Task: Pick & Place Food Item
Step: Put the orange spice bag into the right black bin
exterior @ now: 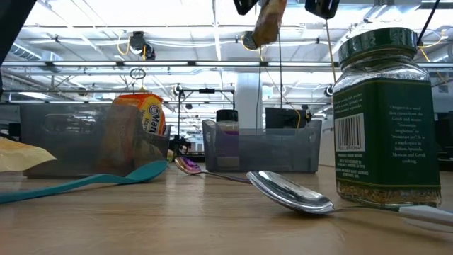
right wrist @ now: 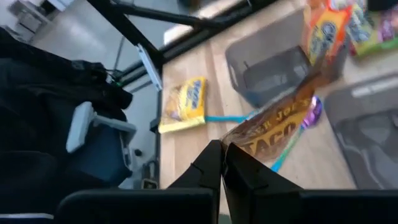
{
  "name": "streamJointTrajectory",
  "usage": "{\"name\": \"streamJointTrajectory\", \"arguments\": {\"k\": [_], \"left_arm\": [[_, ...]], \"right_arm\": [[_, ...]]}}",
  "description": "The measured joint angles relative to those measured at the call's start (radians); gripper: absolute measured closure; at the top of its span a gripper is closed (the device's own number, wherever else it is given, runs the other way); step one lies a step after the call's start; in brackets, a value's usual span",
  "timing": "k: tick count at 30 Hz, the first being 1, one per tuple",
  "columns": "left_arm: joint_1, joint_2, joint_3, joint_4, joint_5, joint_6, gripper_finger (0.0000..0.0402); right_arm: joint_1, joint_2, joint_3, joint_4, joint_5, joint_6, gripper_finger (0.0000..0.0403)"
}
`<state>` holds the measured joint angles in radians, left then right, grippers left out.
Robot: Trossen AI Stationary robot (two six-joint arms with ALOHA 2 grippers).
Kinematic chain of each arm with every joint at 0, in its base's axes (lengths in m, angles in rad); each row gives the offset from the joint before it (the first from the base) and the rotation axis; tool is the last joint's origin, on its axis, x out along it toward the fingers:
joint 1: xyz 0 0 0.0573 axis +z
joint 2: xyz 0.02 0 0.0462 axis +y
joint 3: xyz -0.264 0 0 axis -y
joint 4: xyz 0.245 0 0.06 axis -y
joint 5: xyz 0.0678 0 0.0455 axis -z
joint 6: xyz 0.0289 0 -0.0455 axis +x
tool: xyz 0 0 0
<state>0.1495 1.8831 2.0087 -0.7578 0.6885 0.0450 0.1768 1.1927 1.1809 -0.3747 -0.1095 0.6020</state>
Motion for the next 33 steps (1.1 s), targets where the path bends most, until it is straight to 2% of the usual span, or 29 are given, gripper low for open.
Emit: {"name": "streamJointTrajectory", "arguments": {"k": [18,25,33], "left_arm": [[-0.033,0.014,0.000,0.008,-0.009,-0.001,0.0124],[-0.030,0.014,0.000,-0.060,-0.009,0.009,0.0124],[-0.019,0.014,0.000,-0.055,0.019,0.006,0.0124]], "right_arm": [[0.001,0.044,0.001,0.121,-0.052,-0.036,0.0403],[-0.017,0.046,0.044,0.111,-0.048,-0.075,0.0403],[-0.034,0.048,0.054,0.098,-0.050,-0.091,0.0403]]}}
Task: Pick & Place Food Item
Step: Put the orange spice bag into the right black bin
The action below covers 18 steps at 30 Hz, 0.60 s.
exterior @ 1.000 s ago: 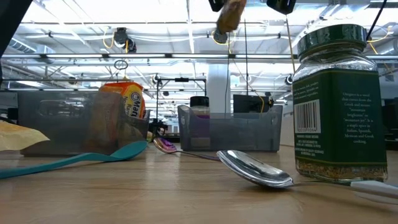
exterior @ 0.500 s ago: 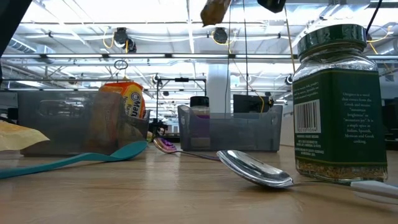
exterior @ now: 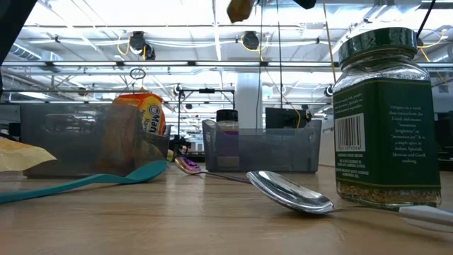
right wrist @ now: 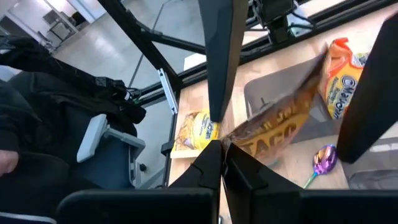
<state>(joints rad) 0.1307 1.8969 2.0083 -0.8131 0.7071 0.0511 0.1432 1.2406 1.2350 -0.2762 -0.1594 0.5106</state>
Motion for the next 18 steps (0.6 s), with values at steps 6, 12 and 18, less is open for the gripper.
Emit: {"name": "streamJointTrajectory", "arguments": {"k": [6,12,18], "left_arm": [[0.001,0.000,0.000,0.002,0.008,0.002,0.0148],[0.001,0.000,0.000,0.003,0.008,0.003,0.0216],[0.001,0.000,0.000,0.003,0.008,0.008,0.0278]], "right_arm": [[0.000,0.007,0.000,-0.003,-0.002,0.000,0.0403],[0.000,0.014,0.000,-0.008,-0.002,-0.001,0.0403],[0.000,0.019,0.001,-0.008,-0.003,-0.002,0.0403]]}}
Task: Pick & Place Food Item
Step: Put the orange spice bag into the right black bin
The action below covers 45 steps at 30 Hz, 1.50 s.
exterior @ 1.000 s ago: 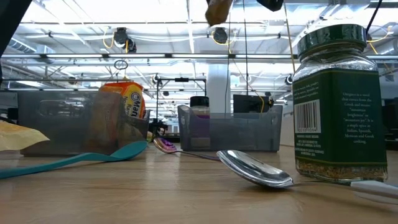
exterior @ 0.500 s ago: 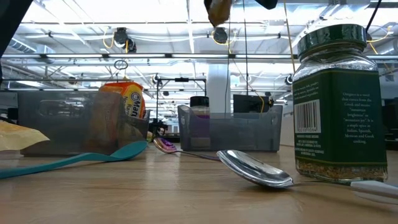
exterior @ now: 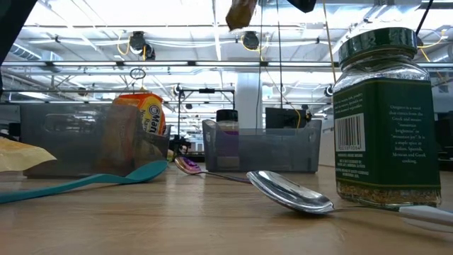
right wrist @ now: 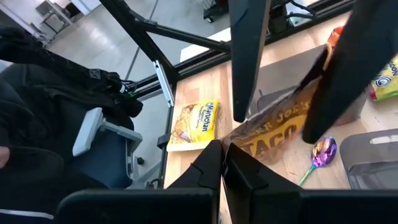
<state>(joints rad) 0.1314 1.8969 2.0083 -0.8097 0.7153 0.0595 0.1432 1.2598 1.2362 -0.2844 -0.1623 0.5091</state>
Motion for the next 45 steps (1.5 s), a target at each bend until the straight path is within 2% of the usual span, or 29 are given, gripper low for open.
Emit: {"name": "streamJointTrajectory", "arguments": {"k": [7,20,26,37,41,45], "left_arm": [[0.000,0.000,0.000,0.000,0.000,0.009,0.0323],[0.000,0.010,-0.001,-0.015,0.052,0.010,0.0330],[-0.001,0.019,-0.001,-0.016,0.055,0.020,0.0393],[0.000,0.019,-0.001,-0.004,0.051,0.039,0.0398],[0.005,0.019,-0.001,-0.004,0.050,0.039,0.0399],[0.010,0.019,-0.001,-0.004,0.044,0.038,0.0399]], "right_arm": [[0.000,0.000,0.000,0.003,-0.001,0.001,0.0403],[0.000,0.000,0.000,0.001,-0.002,0.002,0.0403],[0.000,0.000,0.000,0.000,-0.002,0.002,0.0403],[0.000,0.000,0.000,0.003,-0.022,0.002,0.0401],[-0.008,-0.001,0.000,0.003,-0.044,0.059,0.0379],[-0.026,-0.001,-0.001,0.004,-0.078,0.107,0.0331]]}}
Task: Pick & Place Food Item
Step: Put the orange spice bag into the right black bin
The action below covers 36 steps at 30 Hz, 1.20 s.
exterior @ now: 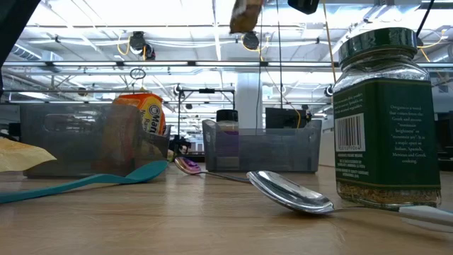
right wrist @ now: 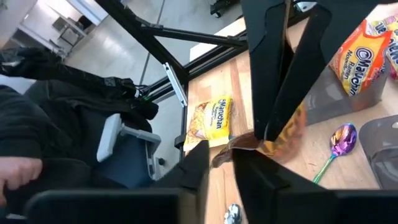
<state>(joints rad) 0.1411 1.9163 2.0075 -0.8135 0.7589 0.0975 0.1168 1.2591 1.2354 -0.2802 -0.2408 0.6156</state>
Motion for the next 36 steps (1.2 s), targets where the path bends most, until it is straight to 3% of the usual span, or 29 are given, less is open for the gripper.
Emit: {"name": "streamJointTrajectory", "arguments": {"k": [6,10,16,24,30,36], "left_arm": [[0.012,-0.004,0.000,0.002,-0.004,-0.001,0.0400],[0.046,-0.038,-0.001,-0.023,-0.031,-0.001,0.0400],[0.105,-0.133,0.000,-0.090,-0.139,0.011,0.0401],[0.130,-0.246,-0.011,-0.186,-0.287,-0.005,0.0401],[0.129,-0.323,-0.161,-0.107,-0.291,-0.046,0.0401],[0.138,-0.430,-0.446,0.161,-0.288,-0.174,0.0401]], "right_arm": [[-0.027,-0.007,0.000,0.022,-0.008,-0.004,0.0246],[-0.056,-0.009,0.000,-0.009,0.005,-0.029,0.0214],[-0.098,-0.012,0.000,-0.071,0.045,-0.057,0.0197],[-0.111,-0.037,0.000,-0.127,0.245,-0.086,0.0205],[-0.109,-0.040,-0.004,-0.154,0.371,-0.079,0.0206],[-0.109,-0.040,-0.051,-0.151,0.401,-0.078,0.0206]]}}
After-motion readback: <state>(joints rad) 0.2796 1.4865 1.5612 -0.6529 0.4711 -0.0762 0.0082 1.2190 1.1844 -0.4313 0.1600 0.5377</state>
